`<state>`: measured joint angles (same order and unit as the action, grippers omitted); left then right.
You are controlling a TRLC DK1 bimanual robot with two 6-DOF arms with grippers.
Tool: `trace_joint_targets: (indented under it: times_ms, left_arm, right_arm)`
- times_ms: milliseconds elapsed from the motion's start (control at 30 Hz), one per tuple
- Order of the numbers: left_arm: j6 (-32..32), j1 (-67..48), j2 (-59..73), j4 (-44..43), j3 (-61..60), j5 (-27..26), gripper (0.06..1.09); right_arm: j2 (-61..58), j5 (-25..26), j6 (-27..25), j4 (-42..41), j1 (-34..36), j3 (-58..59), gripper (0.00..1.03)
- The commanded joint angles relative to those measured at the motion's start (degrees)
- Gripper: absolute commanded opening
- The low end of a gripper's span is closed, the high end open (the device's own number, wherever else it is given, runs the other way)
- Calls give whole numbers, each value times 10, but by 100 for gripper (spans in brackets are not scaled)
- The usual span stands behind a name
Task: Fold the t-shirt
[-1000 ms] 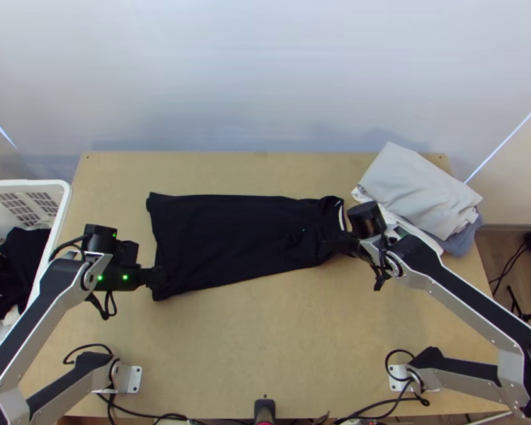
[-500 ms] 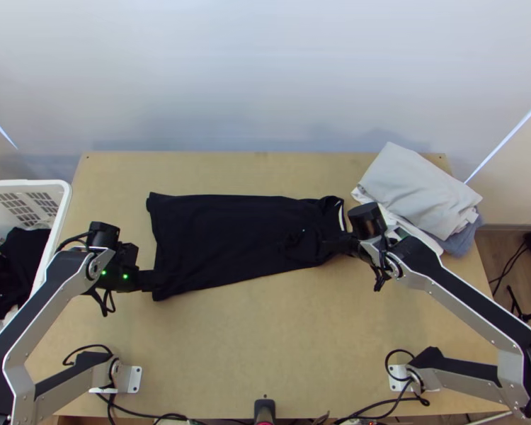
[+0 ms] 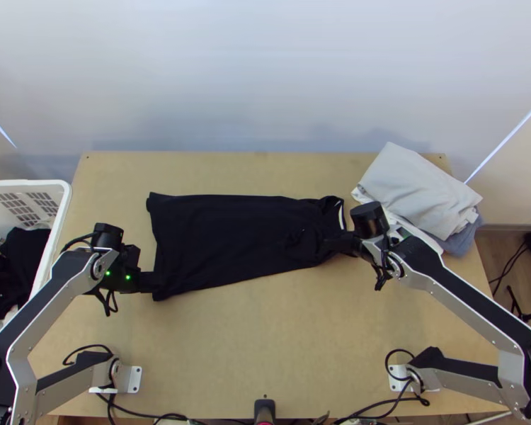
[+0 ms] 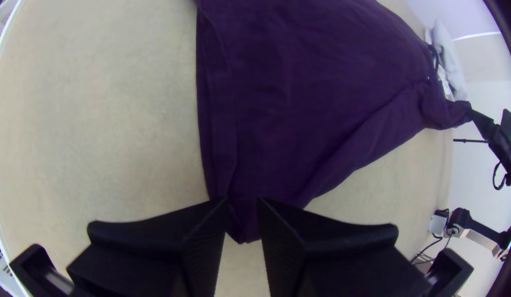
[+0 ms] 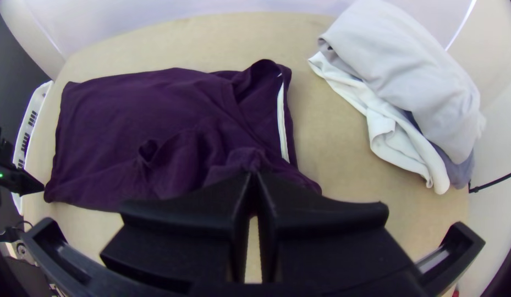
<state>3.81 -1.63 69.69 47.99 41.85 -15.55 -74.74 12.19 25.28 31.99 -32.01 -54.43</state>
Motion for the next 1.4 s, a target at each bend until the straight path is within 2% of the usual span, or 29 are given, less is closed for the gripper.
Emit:
trace_joint_targets:
  times_ms: [0,367,500,900,933,1000,1233,1367]
  left_arm:
    - [-4,5,4,-4,-4,17,38]
    - [4,-12,8,-11,-14,28,38]
    - [10,-26,9,-20,-20,28,31]
    - [19,-43,28,-38,-32,30,31]
    - [19,-43,28,-40,-33,30,30]
    - [22,-43,26,-62,-36,31,9]
    - [30,-8,23,-102,-29,36,9]
    - [76,63,17,-127,35,39,10]
  right_arm:
    - [0,0,0,-7,1,5,3]
    - [1,0,0,-12,1,6,3]
    - [2,0,-1,-14,1,6,3]
    - [10,0,-3,-15,14,13,3]
    - [11,0,-3,-15,15,14,3]
    - [13,0,-2,-15,15,18,3]
    - [17,1,-3,-21,20,21,3]
    - [28,1,-6,-53,41,15,3]
